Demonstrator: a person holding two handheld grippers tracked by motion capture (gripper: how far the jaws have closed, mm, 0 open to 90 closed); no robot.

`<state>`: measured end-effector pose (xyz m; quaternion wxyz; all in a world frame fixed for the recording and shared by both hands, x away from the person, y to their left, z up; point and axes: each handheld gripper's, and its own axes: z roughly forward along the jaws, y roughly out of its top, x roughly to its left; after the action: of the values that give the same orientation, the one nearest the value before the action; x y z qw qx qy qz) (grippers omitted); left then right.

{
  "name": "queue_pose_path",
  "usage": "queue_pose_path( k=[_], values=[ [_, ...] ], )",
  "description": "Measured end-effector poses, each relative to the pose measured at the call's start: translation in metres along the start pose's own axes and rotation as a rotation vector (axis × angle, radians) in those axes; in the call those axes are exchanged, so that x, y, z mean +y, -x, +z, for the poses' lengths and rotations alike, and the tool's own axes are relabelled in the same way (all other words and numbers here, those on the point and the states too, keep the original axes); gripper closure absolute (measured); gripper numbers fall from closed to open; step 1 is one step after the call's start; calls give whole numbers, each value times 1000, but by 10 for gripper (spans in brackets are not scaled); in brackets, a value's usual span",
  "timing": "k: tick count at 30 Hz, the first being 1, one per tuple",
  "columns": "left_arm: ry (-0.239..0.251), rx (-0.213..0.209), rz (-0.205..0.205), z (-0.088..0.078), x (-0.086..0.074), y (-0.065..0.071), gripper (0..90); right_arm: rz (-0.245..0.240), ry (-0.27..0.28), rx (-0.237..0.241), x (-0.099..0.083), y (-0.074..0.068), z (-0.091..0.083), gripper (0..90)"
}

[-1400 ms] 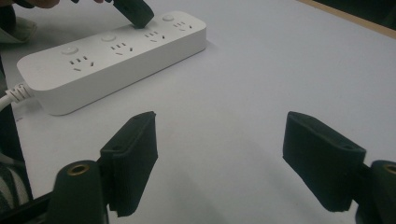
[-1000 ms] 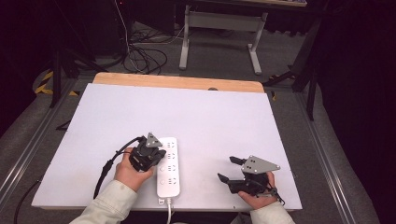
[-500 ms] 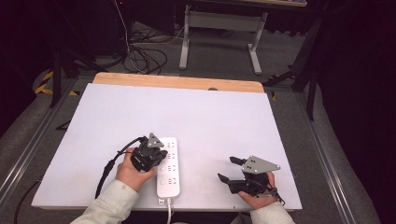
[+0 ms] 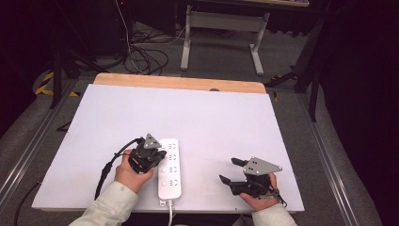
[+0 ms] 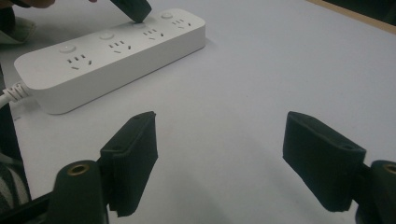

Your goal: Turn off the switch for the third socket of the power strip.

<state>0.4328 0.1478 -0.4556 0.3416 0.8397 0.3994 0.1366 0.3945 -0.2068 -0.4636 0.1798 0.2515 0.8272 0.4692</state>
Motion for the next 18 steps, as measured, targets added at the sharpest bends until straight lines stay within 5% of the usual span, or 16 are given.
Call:
queue_pose_path(
  k=[5, 18],
  values=[
    [33, -28, -16, -8, 3, 1, 899, -3, -1, 2, 0, 0, 0, 268],
    [48, -45, 49, -23, 8, 7, 858, -5, 1, 0, 0, 0, -1, 268]
  ],
)
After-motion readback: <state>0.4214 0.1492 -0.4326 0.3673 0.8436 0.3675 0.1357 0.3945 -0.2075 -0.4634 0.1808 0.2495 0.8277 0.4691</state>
